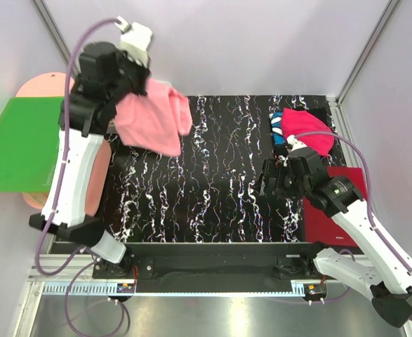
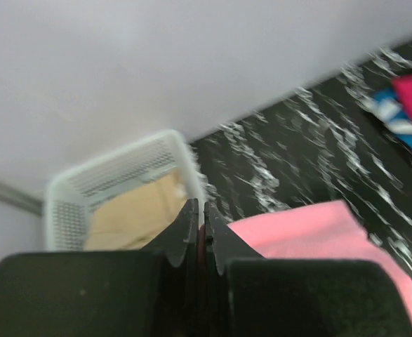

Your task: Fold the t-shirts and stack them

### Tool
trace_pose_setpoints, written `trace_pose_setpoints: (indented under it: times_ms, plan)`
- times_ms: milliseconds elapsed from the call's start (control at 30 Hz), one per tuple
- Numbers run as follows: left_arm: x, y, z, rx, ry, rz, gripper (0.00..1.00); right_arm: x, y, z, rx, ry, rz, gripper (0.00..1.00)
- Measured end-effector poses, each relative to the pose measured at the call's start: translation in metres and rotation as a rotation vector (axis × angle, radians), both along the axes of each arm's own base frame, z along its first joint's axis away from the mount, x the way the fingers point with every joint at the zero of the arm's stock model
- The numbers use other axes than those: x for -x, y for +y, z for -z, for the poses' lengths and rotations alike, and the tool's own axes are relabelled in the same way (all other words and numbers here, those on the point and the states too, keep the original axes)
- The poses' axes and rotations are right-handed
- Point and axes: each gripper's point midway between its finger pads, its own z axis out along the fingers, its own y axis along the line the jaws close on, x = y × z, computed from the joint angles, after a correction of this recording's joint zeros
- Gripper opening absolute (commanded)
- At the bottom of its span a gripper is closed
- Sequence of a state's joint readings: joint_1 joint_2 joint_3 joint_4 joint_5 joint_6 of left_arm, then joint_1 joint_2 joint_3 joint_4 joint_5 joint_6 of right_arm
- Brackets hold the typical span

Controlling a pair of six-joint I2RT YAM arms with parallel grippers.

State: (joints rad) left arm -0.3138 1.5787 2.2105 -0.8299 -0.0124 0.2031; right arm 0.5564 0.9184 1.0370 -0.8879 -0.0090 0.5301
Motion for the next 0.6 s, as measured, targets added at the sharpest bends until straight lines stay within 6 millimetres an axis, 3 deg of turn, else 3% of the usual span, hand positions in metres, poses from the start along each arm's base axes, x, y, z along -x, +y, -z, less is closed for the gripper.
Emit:
trace_pose_setpoints:
  times_ms: [100, 233, 433, 600]
  plan:
    - [0.041, -0.045, 0.036, -0.047, 0.099, 0.188, 0.0, 0.003, -0.007, -0.003, 0.012, -0.015, 0.017, 1.0]
    - [0.076, -0.091, 0.1, -0.141, 0.263, 0.353, 0.0, 0.006, -0.013, -0.007, 0.018, -0.03, 0.031, 1.0]
    - [0.072, -0.129, 0.153, -0.22, 0.413, 0.426, 0.0, 0.006, -0.014, -0.015, 0.005, -0.046, 0.047, 1.0]
    - [0.06, -0.189, 0.154, -0.215, 0.406, 0.508, 0.0, 0.005, -0.017, -0.025, 0.002, -0.061, 0.067, 1.0]
